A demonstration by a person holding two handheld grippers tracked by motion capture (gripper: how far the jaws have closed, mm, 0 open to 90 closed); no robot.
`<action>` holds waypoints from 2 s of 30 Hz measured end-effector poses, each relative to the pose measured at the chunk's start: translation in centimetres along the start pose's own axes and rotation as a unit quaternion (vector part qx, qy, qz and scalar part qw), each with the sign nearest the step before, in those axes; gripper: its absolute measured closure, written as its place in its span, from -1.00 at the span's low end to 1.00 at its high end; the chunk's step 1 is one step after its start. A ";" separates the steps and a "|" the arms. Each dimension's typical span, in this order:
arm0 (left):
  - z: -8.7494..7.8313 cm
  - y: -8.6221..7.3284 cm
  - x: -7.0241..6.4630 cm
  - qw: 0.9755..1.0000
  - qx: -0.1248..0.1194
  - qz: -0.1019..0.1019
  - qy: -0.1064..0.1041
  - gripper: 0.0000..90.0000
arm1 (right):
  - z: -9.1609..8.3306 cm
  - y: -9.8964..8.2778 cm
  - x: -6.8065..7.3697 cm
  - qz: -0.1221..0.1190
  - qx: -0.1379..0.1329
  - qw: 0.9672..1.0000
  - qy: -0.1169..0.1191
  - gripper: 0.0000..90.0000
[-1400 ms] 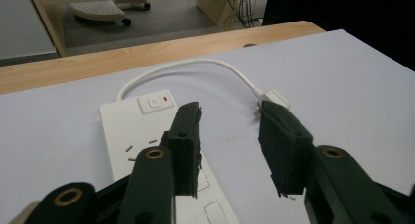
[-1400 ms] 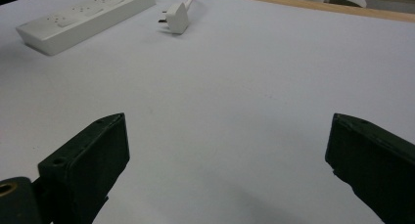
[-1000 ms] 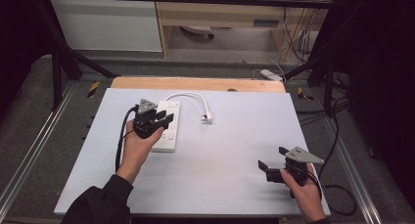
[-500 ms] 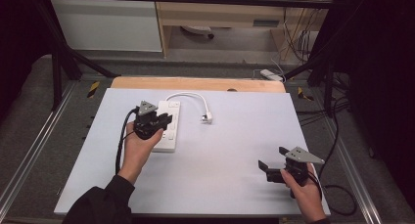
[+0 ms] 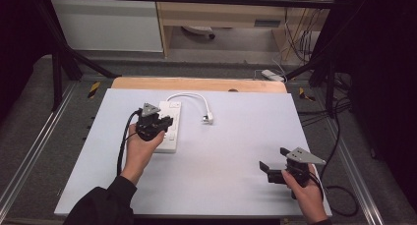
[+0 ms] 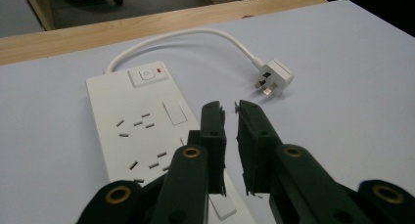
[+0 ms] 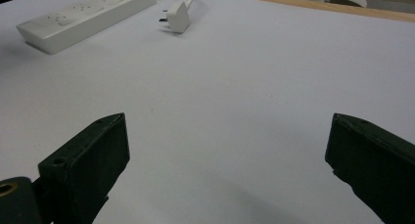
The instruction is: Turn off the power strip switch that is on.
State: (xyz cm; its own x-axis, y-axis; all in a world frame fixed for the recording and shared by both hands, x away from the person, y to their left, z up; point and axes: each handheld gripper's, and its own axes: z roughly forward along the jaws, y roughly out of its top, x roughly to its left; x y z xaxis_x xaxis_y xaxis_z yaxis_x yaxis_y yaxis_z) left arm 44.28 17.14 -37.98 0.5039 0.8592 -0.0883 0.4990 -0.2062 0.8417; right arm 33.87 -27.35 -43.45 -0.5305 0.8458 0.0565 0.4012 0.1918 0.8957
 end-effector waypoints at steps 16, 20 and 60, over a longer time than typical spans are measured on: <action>0.7 -0.6 0.0 1.000 0.018 0.006 -0.002 1.00 | 0.0 0.0 0.0 0.001 0.001 1.000 0.000 -0.93; 1.0 -0.7 0.0 1.000 0.023 0.004 0.001 1.00 | -0.1 0.0 0.0 0.001 0.000 1.000 0.000 -0.93; 2.3 -3.4 -0.2 0.998 0.065 0.005 -0.002 1.00 | -0.2 0.1 0.0 -0.003 0.002 1.000 0.004 -0.92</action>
State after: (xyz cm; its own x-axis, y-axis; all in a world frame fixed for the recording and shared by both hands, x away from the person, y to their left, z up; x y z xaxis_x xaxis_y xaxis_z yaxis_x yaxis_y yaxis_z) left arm 44.18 16.60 -42.04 0.5125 0.8548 -0.0818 0.5800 -0.2743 0.7670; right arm 33.77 -27.39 -43.32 -0.5393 0.8403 0.0545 0.4002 0.1989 0.8946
